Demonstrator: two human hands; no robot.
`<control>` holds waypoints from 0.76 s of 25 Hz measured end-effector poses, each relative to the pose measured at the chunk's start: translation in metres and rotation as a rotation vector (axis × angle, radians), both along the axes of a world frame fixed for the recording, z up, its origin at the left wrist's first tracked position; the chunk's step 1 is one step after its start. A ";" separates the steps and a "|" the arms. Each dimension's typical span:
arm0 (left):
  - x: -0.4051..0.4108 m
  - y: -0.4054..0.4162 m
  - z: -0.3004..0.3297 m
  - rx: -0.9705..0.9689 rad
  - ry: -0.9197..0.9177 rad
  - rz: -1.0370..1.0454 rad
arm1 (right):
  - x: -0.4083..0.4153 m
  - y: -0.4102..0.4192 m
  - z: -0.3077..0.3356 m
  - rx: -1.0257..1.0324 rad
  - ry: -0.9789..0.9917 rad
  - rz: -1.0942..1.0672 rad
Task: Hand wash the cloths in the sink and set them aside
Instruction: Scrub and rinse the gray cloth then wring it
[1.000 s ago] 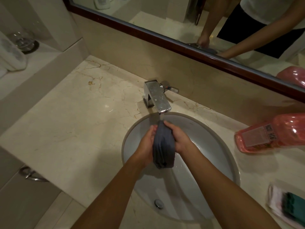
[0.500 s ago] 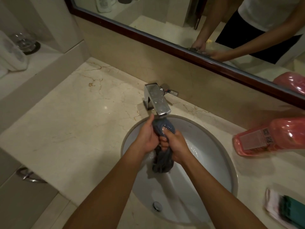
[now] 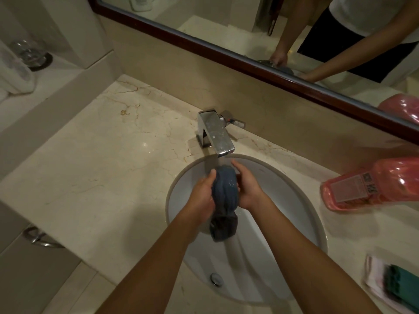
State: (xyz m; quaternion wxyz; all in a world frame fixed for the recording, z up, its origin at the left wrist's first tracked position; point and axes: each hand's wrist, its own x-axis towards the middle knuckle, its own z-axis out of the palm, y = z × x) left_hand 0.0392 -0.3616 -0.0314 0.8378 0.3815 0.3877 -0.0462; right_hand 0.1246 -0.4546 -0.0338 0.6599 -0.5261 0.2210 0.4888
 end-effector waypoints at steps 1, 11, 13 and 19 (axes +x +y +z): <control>-0.003 -0.003 0.001 -0.034 0.031 0.012 | 0.002 0.003 0.000 -0.017 -0.001 -0.005; 0.007 0.004 -0.010 0.065 0.186 -0.140 | -0.020 0.003 0.004 -0.023 -0.420 -0.043; 0.016 0.011 -0.009 -0.121 0.099 -0.051 | -0.025 0.000 0.010 0.037 -0.451 -0.045; 0.033 0.017 0.000 -0.117 0.002 0.143 | -0.037 -0.004 0.009 -0.037 -0.389 -0.063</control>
